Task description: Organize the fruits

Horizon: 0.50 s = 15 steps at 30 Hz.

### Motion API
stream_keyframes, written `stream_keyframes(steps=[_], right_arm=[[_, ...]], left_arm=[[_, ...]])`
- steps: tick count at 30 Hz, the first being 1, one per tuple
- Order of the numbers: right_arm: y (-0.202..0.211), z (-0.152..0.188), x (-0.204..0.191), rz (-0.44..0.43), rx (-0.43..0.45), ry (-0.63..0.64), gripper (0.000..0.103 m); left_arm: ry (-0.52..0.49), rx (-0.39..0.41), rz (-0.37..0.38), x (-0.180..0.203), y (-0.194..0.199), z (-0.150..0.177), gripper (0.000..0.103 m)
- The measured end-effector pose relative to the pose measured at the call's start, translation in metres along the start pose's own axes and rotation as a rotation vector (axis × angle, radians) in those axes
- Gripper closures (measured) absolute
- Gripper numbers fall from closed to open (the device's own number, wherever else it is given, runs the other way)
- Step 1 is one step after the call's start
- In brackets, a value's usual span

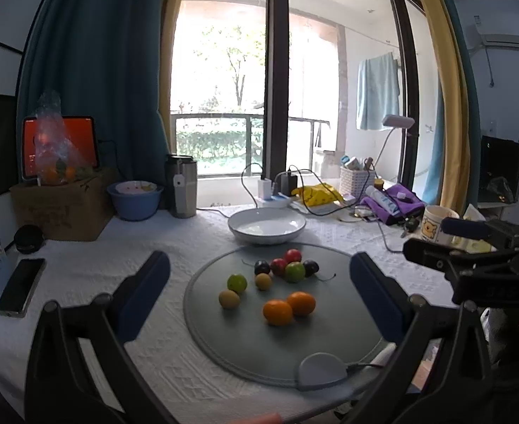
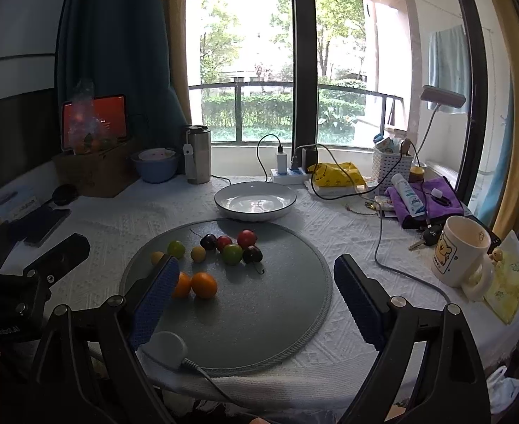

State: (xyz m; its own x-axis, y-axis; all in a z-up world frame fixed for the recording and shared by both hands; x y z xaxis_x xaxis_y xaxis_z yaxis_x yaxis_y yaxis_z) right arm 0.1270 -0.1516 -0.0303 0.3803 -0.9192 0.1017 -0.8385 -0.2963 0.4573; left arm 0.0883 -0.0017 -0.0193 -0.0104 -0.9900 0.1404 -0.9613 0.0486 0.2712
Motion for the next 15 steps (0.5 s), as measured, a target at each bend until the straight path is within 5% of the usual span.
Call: stream_keyframes(steps=[15], right_arm=[[-0.0023, 0.0020, -0.0009, -0.010, -0.008, 0.002, 0.012]], left_arm=[[0.008, -0.020, 0.015, 0.0022, -0.0028, 0.0044, 0.000]])
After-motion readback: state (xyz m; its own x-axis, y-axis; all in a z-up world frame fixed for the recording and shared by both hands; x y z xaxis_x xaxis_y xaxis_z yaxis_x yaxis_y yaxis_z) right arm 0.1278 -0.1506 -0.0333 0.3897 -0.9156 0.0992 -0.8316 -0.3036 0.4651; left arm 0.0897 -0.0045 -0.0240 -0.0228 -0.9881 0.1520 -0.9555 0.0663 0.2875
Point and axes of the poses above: each gripper's, at about its wrist camera, not at the fingertips, and y roughly against the way its jaws point, x to its right, z to its underside, the point moved 10 cm from there along -y, roughly the way its jaws point, and after that the axes turned 6 degrees about y, right-handed, at the moved point
